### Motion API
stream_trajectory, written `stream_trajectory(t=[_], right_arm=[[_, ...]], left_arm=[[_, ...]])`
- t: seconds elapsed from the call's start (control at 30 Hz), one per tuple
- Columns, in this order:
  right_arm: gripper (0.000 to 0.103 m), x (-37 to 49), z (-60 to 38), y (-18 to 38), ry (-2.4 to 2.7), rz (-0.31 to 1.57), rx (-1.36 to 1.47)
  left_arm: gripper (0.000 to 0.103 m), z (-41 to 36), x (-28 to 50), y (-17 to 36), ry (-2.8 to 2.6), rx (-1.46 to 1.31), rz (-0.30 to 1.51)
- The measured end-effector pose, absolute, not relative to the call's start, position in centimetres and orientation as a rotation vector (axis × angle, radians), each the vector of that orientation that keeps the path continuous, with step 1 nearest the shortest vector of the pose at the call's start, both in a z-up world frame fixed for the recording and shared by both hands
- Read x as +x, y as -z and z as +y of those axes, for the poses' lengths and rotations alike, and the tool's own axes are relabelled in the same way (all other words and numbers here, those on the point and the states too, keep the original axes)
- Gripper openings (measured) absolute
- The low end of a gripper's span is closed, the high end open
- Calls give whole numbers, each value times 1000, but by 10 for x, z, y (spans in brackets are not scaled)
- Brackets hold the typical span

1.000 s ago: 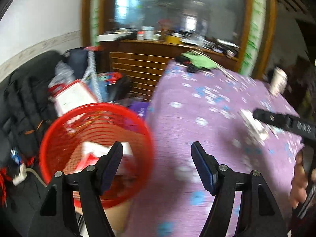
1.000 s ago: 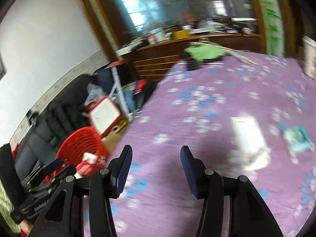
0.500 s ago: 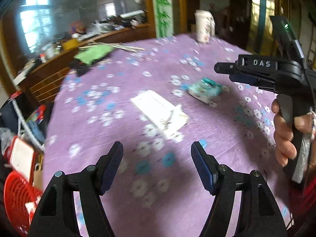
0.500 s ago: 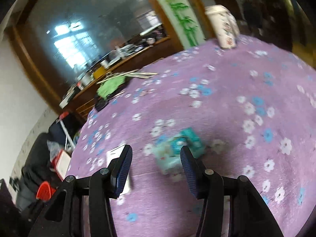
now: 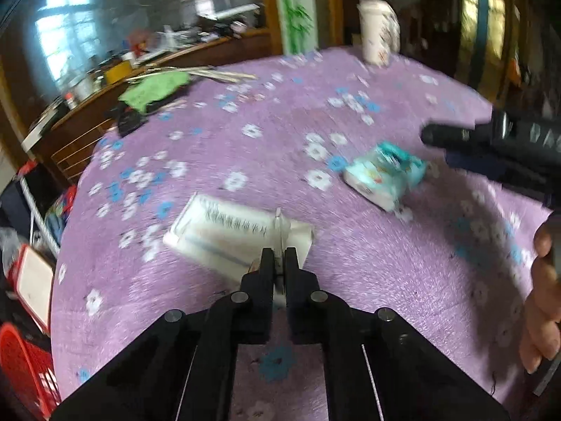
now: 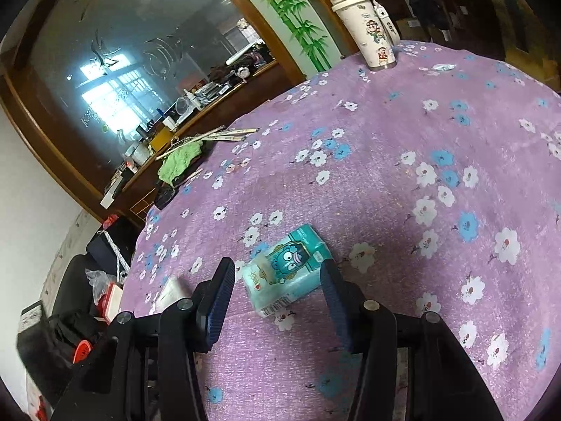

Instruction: Collect trash

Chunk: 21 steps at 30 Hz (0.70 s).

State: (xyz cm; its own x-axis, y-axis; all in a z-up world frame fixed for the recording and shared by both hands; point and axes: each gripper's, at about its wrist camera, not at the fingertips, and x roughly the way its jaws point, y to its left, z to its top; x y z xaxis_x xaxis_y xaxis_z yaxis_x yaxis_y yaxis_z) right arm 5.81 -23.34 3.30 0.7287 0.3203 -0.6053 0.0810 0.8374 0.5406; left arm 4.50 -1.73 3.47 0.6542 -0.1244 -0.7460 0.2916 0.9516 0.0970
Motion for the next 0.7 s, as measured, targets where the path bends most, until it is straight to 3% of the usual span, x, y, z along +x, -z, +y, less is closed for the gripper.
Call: stream_trajectory(t=[0.3,0.7], right_arm=[[56,69,-237,-25,-122,885,654],[60,116,-205,-18,-66,999,557]], left_arm=[[5,39,26,-56,173,41,651],[5,59,23,-62,160,-9,613]])
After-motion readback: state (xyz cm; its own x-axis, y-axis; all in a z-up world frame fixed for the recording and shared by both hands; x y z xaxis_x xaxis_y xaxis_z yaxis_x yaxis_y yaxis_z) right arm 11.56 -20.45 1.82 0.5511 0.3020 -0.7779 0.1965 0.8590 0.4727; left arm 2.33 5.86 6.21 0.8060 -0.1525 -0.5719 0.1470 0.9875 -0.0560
